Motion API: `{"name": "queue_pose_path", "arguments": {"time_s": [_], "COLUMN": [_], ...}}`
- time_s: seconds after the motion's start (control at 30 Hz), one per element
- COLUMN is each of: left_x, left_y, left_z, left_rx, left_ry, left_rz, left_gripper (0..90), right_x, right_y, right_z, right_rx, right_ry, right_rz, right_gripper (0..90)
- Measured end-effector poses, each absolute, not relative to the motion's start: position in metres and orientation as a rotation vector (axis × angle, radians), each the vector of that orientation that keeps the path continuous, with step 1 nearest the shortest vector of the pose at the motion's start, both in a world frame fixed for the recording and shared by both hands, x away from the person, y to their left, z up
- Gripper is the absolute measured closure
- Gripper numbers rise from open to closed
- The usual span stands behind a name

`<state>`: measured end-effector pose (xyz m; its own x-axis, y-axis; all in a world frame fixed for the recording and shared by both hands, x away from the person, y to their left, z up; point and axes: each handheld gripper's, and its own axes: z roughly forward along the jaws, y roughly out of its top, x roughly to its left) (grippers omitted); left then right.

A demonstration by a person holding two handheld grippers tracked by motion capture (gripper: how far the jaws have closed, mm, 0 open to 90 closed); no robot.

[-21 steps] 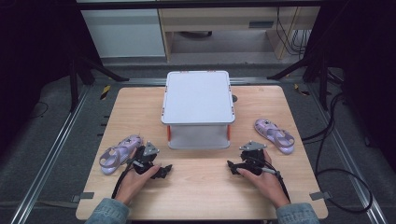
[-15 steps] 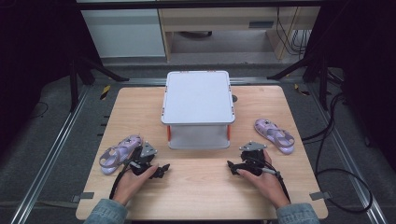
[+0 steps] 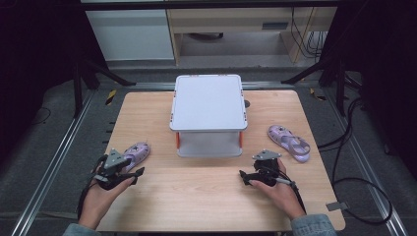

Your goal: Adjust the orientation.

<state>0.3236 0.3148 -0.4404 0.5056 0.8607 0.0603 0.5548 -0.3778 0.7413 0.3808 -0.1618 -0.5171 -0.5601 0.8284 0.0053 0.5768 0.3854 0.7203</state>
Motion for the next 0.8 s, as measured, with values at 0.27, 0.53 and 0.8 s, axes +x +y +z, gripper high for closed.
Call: {"name": "queue_pose_path", "arguments": {"time_s": [0.27, 0.53, 0.8], "left_x": [0.318, 0.32, 0.339], "left_y": [0.351, 0.357, 0.356], "left_z": [-0.431, -0.447, -0.458], "left_rx": [2.046, 2.032, 2.03], "left_ry": [1.241, 1.287, 1.319], "left_rz": [0.636, 0.57, 0.543], "left_gripper": [56.8, 61.7, 65.1], "right_x": [0.381, 0.381, 0.381], "right_y": [-0.162, -0.162, -0.162], "right_z": [-0.517, -0.517, -0.517], "right_rx": [1.214, 1.212, 1.212], "right_ry": [2.295, 2.295, 2.295], "right_rz": [0.979, 0.979, 0.979], "right_gripper": [6.6, 6.5, 6.6]}}
